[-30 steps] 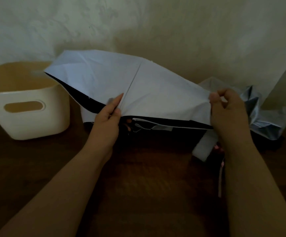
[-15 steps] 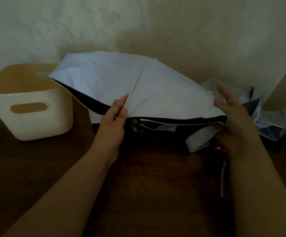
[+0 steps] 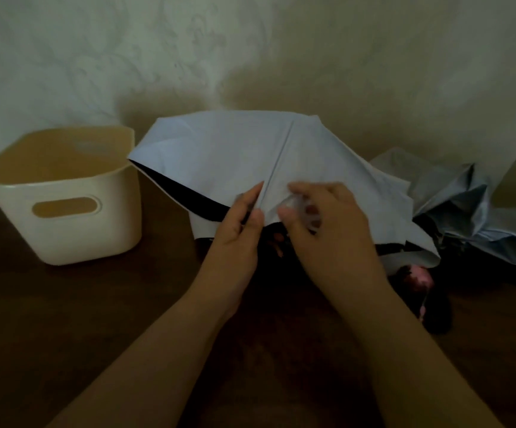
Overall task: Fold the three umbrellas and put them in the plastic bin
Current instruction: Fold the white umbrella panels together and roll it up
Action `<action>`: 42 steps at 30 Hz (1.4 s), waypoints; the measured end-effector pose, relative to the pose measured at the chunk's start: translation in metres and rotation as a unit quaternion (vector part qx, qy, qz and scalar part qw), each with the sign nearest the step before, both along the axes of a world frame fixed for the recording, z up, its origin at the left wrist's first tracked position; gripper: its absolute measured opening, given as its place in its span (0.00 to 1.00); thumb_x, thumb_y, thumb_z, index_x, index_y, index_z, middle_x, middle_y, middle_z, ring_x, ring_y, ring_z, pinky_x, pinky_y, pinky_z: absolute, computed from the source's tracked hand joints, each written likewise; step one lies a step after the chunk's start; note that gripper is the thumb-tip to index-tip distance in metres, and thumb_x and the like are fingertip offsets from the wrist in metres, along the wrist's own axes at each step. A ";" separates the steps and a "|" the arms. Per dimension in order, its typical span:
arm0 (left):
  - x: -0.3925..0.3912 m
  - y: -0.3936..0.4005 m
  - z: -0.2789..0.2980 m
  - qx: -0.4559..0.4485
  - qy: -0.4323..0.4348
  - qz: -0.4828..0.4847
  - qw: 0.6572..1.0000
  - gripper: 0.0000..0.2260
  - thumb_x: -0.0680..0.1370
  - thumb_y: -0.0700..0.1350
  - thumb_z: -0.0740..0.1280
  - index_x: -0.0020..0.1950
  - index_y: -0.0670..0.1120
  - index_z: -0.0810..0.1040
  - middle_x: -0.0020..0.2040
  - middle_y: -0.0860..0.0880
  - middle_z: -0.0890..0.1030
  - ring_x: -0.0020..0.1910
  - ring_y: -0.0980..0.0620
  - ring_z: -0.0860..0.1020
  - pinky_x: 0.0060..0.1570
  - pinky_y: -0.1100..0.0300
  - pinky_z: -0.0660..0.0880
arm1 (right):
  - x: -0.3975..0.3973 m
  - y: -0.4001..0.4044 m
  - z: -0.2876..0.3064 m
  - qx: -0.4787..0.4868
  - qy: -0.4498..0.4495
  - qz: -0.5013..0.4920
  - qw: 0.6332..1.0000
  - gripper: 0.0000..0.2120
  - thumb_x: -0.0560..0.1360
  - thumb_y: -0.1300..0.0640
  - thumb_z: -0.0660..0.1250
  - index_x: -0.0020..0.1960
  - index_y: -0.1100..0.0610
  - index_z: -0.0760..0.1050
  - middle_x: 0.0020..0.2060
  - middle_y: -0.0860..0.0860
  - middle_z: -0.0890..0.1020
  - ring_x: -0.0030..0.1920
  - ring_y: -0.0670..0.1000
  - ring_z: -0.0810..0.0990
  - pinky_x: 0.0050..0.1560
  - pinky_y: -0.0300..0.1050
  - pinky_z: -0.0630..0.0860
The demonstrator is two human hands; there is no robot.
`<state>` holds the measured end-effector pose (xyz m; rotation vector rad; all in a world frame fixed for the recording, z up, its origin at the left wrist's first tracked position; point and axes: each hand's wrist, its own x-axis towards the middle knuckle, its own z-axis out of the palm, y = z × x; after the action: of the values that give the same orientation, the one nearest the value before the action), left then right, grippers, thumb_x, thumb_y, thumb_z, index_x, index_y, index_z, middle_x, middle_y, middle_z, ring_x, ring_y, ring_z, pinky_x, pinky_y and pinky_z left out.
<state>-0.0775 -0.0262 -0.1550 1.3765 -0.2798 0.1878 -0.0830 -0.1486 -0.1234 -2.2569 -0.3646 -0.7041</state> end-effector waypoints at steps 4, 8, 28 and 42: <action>-0.004 -0.004 0.001 0.046 -0.047 -0.004 0.998 0.14 0.82 0.47 0.54 0.60 0.64 0.72 0.62 0.53 0.76 0.60 0.53 0.76 0.60 0.56 0.75 | 0.005 -0.004 -0.002 0.190 0.102 -0.015 0.976 0.13 0.73 0.44 0.68 0.52 0.49 0.71 0.40 0.40 0.76 0.38 0.33 0.76 0.36 0.24 0.72; -0.006 -0.005 -0.001 0.057 -0.062 -0.020 0.996 0.13 0.82 0.48 0.53 0.58 0.63 0.71 0.59 0.49 0.77 0.50 0.54 0.79 0.46 0.63 0.78 | 0.011 -0.008 -0.004 0.270 0.166 -0.016 0.948 0.23 0.67 0.40 0.72 0.55 0.52 0.74 0.43 0.44 0.80 0.44 0.42 0.80 0.48 0.41 0.79; -0.014 -0.022 -0.003 0.165 -0.043 0.151 0.974 0.07 0.79 0.49 0.62 0.54 0.51 0.66 0.43 0.55 0.77 0.37 0.70 0.76 0.32 0.76 0.71 | 0.024 -0.017 -0.012 0.439 0.180 0.035 0.880 0.21 0.64 0.54 0.78 0.54 0.62 0.79 0.46 0.55 0.84 0.46 0.54 0.84 0.47 0.53 0.82; -0.022 -0.030 0.000 0.164 -0.080 0.162 0.970 0.06 0.80 0.50 0.52 0.55 0.60 0.62 0.42 0.62 0.72 0.36 0.73 0.75 0.31 0.77 0.69 | 0.013 0.000 -0.019 0.353 0.171 0.073 0.917 0.11 0.66 0.52 0.76 0.44 0.51 0.76 0.41 0.44 0.83 0.41 0.40 0.81 0.43 0.34 0.79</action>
<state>-0.0994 -0.0566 -0.1547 1.7361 -0.2244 0.5454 -0.0701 -0.1486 -0.1422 -1.5938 -0.0776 -0.2777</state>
